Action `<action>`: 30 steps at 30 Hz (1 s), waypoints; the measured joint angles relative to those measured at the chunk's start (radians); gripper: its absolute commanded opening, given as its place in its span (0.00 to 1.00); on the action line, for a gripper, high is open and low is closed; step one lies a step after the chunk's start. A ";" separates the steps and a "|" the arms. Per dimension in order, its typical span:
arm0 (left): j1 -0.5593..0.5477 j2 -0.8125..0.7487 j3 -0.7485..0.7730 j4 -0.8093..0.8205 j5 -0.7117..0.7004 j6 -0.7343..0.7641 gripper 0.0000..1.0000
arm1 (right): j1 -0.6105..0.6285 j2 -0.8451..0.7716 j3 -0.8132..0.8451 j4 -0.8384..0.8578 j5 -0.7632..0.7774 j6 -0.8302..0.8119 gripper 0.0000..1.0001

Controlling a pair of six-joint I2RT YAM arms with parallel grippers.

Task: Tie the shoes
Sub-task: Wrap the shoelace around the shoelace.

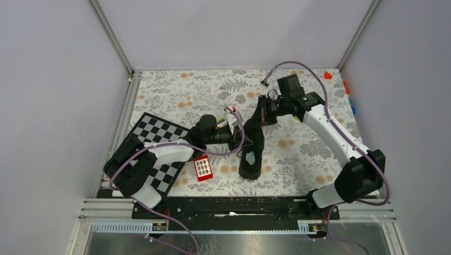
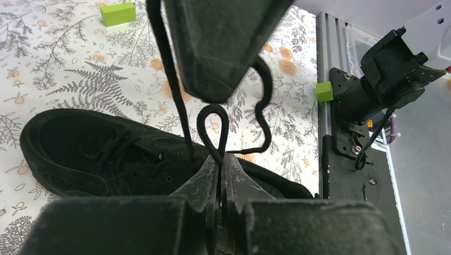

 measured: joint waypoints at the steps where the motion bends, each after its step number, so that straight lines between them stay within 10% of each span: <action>1: 0.000 0.010 0.007 -0.005 0.004 -0.003 0.00 | 0.003 0.000 0.000 0.000 -0.002 0.000 0.00; 30: -0.008 0.084 0.075 0.003 0.021 -0.041 0.00 | 0.010 -0.158 -0.206 -0.076 -0.048 -0.098 0.00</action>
